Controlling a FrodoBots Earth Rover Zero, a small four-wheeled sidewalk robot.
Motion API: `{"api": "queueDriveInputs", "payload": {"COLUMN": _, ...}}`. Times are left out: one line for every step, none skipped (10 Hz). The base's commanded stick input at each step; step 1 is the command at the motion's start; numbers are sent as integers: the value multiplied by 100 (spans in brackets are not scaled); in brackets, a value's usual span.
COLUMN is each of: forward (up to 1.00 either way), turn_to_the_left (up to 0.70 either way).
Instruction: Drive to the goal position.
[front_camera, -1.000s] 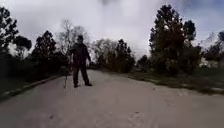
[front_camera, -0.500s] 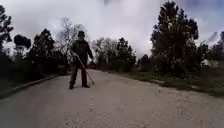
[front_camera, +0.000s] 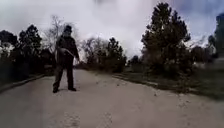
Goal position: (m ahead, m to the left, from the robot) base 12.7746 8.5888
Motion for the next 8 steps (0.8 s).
{"api": "queueDriveInputs", "payload": {"forward": 70, "turn_to_the_left": -27}}
{"api": "queueDriveInputs", "payload": {"forward": 70, "turn_to_the_left": -27}}
{"api": "queueDriveInputs", "payload": {"forward": 70, "turn_to_the_left": -27}}
{"api": "queueDriveInputs", "payload": {"forward": 70, "turn_to_the_left": -27}}
{"api": "queueDriveInputs", "payload": {"forward": 70, "turn_to_the_left": -27}}
{"api": "queueDriveInputs", "payload": {"forward": 70, "turn_to_the_left": -7}}
{"api": "queueDriveInputs", "payload": {"forward": 70, "turn_to_the_left": 0}}
{"api": "queueDriveInputs", "payload": {"forward": 70, "turn_to_the_left": 4}}
